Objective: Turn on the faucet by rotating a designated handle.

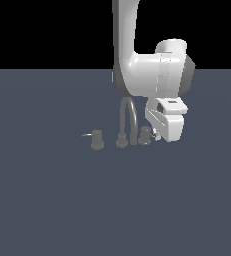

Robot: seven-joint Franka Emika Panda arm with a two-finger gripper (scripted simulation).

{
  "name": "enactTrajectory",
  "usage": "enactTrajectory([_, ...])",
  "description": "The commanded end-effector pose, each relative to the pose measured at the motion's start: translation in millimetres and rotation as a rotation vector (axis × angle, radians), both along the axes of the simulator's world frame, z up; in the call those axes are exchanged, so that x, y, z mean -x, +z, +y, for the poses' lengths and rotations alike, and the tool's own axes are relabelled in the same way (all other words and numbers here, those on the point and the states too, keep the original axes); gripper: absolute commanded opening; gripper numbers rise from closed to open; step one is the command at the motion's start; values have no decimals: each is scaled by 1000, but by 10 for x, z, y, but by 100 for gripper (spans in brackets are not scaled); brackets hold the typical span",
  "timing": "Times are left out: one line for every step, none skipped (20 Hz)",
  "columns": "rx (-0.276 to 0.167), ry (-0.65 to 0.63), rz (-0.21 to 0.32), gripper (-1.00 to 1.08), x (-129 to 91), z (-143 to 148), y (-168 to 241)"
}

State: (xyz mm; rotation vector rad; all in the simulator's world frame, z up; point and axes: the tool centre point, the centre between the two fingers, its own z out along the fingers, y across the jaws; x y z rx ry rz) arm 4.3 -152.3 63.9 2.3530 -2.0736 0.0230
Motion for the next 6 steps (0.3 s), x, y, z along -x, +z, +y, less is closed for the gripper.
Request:
enactTrajectory([-7,17,4,-100,-16,221,-9])
enactTrajectory([-8,19,5,-100,-21,295,-10])
enactTrajectory([-10,22,6,-100,-25,370,-10])
enactTrajectory([-11,25,6,-100,-29,445,-10])
enactTrajectory([-13,28,7,-100,-34,520,-11])
enactTrajectory([-13,28,7,-100,-34,520,-11])
